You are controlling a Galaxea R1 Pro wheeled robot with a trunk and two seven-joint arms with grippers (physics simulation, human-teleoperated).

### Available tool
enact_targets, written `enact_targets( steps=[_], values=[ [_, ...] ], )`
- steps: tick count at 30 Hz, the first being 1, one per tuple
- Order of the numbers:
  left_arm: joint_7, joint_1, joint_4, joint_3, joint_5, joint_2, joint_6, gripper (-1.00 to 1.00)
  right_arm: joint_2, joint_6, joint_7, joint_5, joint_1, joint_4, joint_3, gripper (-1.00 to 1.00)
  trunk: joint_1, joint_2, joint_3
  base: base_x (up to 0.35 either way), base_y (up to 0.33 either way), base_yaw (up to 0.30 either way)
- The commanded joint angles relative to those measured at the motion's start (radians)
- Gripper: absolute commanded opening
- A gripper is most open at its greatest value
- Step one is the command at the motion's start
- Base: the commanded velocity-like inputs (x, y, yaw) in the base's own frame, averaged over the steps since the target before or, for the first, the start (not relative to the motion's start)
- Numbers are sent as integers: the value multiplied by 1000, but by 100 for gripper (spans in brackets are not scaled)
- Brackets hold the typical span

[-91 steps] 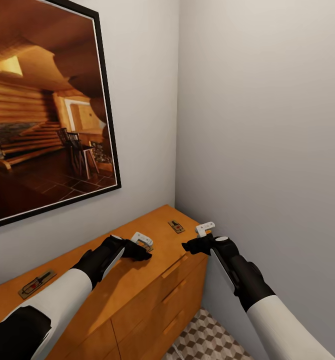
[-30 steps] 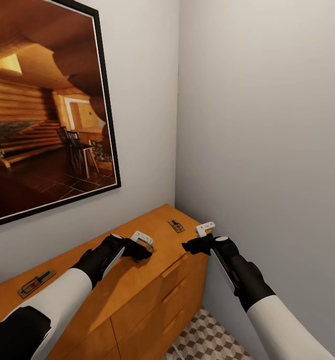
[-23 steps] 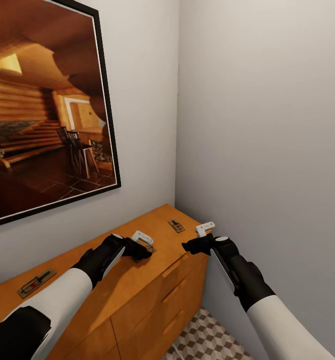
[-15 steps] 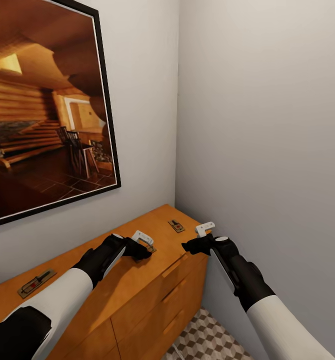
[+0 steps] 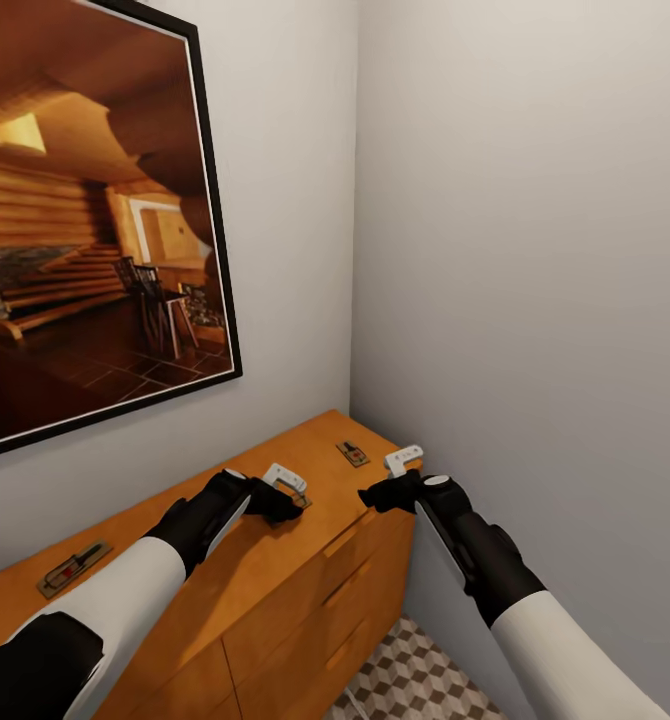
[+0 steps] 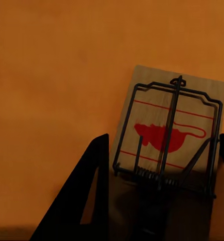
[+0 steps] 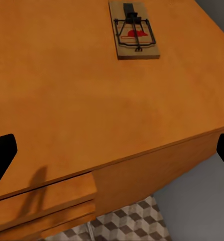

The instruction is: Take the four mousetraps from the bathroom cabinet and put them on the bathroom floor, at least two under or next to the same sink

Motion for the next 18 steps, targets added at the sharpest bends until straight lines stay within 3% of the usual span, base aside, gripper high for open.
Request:
enact_targets(
  steps=[1, 18],
  values=[
    [0, 0, 2, -5, -13, 1, 4, -100, 0, 5, 0, -4, -1, -1, 1, 100, -4, 6, 2, 0, 0, 0],
    [1, 0, 2, -7, -13, 1, 4, -100, 0, 5, 0, -4, -1, -1, 2, 100, -69, 125, 55, 0, 0, 0]
  ],
)
